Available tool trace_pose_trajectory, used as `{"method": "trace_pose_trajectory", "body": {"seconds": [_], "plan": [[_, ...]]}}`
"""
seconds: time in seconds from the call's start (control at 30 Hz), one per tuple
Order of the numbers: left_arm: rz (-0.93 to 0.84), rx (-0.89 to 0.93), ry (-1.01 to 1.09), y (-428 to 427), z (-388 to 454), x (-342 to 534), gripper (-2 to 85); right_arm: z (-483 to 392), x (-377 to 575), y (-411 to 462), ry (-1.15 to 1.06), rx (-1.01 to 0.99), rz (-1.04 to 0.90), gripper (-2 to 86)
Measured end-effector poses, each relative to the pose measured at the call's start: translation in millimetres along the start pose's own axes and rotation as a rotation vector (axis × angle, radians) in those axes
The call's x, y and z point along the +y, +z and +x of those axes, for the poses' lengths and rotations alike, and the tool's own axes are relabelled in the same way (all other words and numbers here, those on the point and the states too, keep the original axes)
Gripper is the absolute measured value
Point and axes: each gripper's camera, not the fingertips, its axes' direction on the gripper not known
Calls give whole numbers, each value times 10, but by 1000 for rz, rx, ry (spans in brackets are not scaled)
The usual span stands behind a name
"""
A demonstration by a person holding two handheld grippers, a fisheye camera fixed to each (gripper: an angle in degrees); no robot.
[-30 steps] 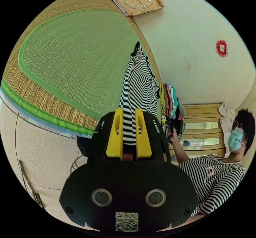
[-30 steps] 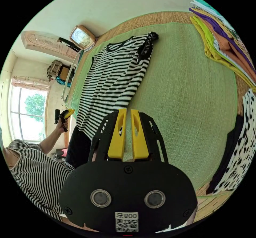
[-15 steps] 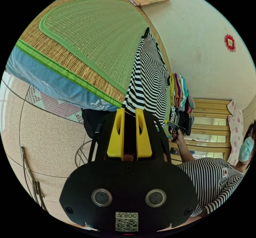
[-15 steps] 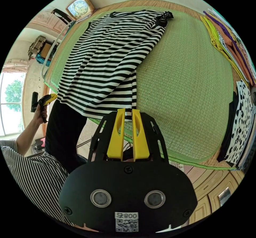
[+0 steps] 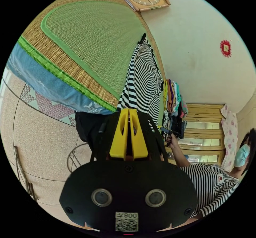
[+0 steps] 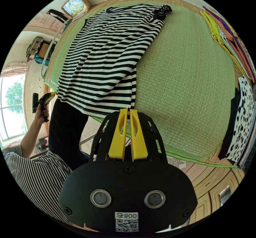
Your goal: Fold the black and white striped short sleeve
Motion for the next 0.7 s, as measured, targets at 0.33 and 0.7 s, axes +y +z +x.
{"method": "trace_pose_trajectory", "body": {"seconds": [0.33,0.7], "plan": [[77,41,108,-262,82,269,9,431,1048,-468,104,-249,206,7],[-2,-79,-3,-45,-265,428,78,849,1549,40,234,-315,156,7]]}}
